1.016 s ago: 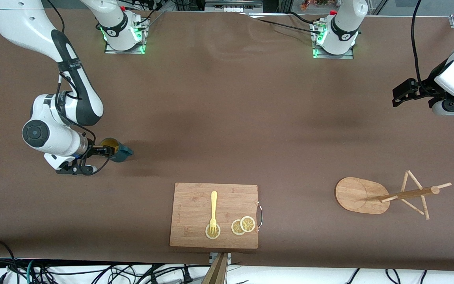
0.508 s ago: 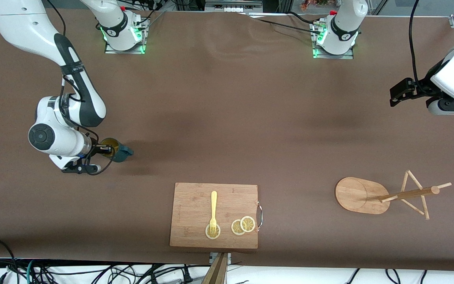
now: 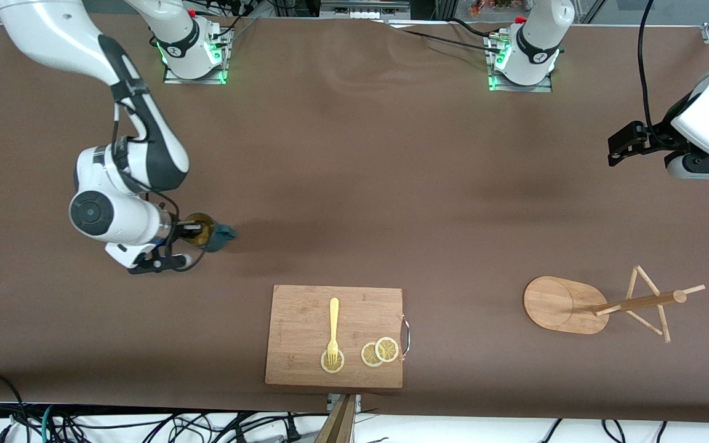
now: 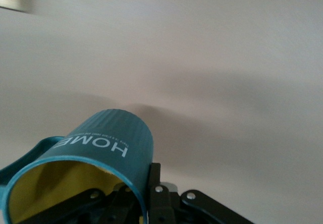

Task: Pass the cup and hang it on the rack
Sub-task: 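Carry the mug with the right gripper toward the table's middle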

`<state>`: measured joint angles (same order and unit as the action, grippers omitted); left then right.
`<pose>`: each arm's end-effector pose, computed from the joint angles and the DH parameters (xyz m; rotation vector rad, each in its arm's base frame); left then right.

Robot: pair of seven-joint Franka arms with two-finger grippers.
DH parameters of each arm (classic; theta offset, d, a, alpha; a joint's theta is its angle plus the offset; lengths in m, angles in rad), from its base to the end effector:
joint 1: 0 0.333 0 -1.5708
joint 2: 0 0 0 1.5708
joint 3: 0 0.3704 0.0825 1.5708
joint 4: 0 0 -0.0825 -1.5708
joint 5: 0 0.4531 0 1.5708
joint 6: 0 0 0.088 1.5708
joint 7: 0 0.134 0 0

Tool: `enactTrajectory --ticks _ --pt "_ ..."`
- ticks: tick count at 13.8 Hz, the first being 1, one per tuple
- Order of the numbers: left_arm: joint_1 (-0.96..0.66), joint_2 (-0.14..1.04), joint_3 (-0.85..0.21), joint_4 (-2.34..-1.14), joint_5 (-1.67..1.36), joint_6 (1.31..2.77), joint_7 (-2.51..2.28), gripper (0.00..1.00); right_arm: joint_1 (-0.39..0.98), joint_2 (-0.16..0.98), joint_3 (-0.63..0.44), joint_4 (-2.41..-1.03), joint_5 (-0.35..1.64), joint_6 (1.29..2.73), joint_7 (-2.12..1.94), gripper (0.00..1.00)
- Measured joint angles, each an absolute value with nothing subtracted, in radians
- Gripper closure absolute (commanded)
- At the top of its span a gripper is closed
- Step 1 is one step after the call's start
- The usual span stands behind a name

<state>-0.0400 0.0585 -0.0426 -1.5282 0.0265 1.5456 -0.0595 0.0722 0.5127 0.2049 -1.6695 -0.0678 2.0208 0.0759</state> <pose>0.6390 -0.0485 0.6358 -3.1139 0.0357 0.0611 0.7148 0.1830 0.2828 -3.0978 -0.3377 0.2422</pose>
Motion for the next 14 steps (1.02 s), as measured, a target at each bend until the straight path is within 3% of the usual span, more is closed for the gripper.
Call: enactTrajectory --ticks 5,10,14 --pt "-0.040 0.062 -0.043 -1.528 0.026 1.546 -0.059 0.00 0.366 0.574 0.222 -1.522 -0.061 1.990 0.399 1.00" --pt "-0.040 0.075 -0.043 -1.528 0.026 1.546 -0.059 0.00 0.720 0.854 0.215 -1.179 -0.063 2.018 0.838 1.00" --pt "-0.043 0.078 -0.044 -1.528 0.026 1.546 -0.059 0.00 0.851 0.955 0.195 -1.082 -0.064 2.076 0.976 1.00"
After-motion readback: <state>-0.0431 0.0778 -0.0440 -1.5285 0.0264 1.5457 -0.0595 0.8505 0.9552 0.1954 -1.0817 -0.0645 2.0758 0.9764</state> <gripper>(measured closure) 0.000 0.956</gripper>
